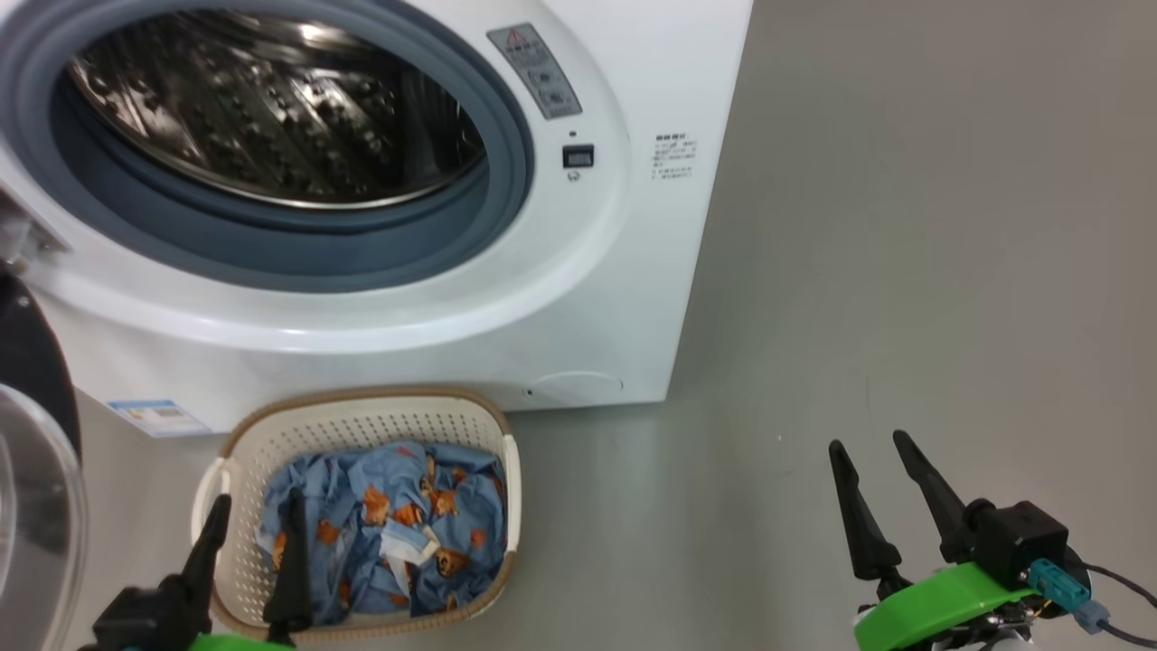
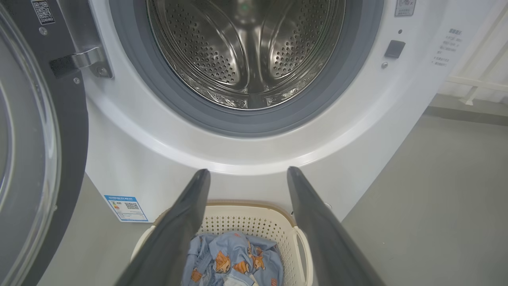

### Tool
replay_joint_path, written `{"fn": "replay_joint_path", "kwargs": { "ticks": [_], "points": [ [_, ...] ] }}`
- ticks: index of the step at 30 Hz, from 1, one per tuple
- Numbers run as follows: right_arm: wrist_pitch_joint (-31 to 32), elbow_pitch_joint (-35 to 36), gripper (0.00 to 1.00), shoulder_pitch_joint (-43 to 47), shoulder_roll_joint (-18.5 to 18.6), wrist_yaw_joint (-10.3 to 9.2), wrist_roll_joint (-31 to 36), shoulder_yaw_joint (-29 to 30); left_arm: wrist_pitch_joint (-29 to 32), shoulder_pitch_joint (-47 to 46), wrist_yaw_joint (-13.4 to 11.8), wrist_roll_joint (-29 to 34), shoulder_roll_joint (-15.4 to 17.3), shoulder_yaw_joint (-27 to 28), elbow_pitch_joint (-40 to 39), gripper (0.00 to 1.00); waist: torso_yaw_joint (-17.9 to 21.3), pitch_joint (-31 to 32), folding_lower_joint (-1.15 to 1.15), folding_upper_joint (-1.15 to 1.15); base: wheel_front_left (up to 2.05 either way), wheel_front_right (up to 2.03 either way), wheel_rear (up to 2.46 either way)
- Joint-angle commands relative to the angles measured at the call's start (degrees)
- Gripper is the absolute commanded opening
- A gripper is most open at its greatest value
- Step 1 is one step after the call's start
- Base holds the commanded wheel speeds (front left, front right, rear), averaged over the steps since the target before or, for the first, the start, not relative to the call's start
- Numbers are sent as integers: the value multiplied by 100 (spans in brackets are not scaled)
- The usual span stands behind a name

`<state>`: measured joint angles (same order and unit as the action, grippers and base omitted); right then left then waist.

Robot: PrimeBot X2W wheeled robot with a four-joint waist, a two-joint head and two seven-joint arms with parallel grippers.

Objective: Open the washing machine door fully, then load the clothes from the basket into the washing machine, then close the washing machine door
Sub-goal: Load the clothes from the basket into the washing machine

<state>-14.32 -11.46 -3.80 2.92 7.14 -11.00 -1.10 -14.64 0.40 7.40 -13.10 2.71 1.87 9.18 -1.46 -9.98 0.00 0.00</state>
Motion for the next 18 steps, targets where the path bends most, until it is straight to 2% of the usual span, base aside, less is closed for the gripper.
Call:
{"fn": "replay_joint_path", "kwargs": {
  "ticks": [1, 8, 18],
  "points": [
    [-68, 140, 100, -178, -4, 35, -45, -155, -36, -250, 9, -75, 55, 126, -46, 100, 39, -201, 0, 0, 0, 0, 0],
    [-68, 189, 100, -365, -4, 35, -78, -202, -36, -687, 9, -166, 72, -22, 272, 100, 156, -694, 0, 0, 0, 0, 0],
    [-68, 287, 100, -659, -4, 35, -159, -260, -36, -1443, 9, -273, 289, -131, 791, 100, 467, -1519, 0, 0, 0, 0, 0]
  ]
}}
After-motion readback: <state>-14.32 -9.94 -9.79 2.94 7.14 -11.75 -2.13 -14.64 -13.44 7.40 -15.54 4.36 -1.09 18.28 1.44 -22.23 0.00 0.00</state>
